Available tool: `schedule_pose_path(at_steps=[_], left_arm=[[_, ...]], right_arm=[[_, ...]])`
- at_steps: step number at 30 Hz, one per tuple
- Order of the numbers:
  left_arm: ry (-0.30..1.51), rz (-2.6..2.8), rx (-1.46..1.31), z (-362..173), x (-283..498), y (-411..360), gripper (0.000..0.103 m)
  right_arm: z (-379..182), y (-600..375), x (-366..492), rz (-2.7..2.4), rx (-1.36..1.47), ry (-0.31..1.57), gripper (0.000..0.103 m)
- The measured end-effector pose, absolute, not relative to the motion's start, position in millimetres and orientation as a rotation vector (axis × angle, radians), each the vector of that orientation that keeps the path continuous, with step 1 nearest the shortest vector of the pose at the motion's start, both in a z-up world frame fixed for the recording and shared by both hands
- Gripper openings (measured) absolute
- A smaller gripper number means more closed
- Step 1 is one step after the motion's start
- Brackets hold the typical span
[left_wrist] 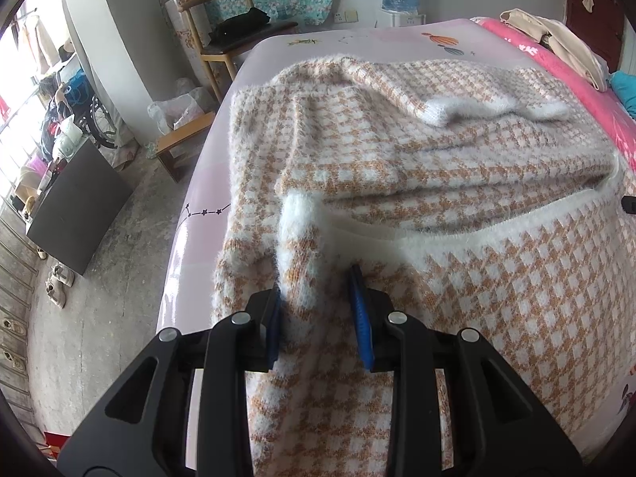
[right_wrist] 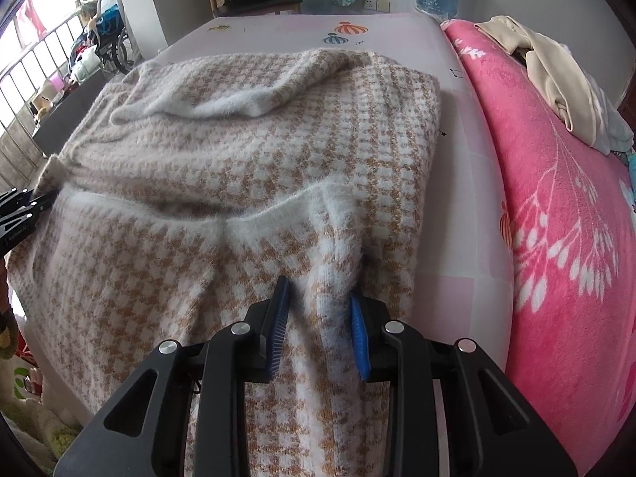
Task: Fold large clothes
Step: 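Pinch the white hem edge with both tools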
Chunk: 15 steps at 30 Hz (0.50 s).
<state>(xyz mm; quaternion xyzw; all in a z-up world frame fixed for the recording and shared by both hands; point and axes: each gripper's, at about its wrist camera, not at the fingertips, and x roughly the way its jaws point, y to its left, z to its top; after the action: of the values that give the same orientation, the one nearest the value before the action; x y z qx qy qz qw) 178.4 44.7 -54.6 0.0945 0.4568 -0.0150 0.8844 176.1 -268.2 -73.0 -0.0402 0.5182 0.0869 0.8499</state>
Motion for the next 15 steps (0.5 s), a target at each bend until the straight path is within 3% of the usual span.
schedule_pose_path(at_steps=[11, 15], left_arm=[[0.950, -0.024, 0.203, -54.5, 178.1, 42.5, 0.029], [0.949, -0.024, 0.203, -54.3, 178.1, 43.1, 0.029]], right_arm=[[-71.7, -262.3, 173.7, 0.168, -0.122, 1.079, 0.028], [-68.9, -260.6, 170.0, 0.152, -0.134, 1.065, 0.019]])
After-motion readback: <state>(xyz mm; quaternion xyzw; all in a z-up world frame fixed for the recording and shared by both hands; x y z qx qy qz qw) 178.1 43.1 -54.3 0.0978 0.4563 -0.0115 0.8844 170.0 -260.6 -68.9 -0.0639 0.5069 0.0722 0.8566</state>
